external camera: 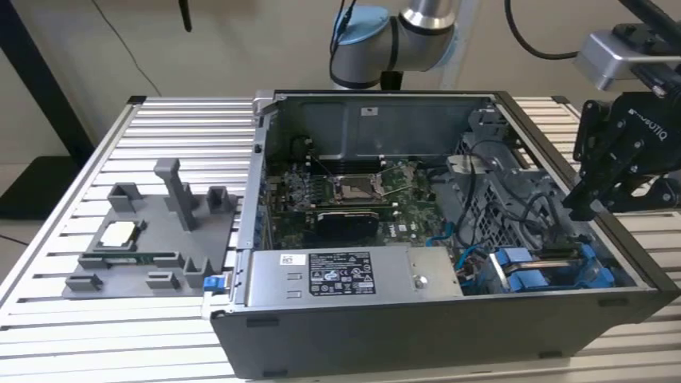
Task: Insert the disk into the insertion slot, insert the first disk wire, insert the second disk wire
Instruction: 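Insert the second disk wire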
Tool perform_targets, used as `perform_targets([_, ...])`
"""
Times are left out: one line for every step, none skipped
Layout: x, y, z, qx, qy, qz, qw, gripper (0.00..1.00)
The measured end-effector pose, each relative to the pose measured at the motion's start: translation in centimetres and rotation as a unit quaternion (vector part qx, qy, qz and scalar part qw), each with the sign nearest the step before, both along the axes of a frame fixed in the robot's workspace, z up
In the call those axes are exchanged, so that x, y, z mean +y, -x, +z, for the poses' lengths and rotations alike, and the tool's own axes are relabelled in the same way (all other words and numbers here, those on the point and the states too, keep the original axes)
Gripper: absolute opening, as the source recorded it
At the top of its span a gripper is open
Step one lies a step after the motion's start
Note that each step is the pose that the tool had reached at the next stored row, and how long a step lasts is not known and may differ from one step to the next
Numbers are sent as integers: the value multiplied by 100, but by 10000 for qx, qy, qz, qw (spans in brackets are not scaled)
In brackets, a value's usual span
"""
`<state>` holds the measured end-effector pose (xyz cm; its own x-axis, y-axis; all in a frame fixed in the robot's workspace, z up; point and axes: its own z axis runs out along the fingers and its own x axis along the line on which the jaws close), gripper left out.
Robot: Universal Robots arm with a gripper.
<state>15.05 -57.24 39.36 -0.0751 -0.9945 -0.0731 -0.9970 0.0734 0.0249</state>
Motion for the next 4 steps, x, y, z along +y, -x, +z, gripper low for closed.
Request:
perform_targets([0, 0, 0, 0, 0, 0, 10000, 24])
perform_targets([0, 0, 1, 0, 1, 0, 10000, 24])
perform_targets([0, 0, 1, 0, 2, 0, 10000, 24])
perform_targets([0, 0, 1, 0, 1, 0, 10000, 24])
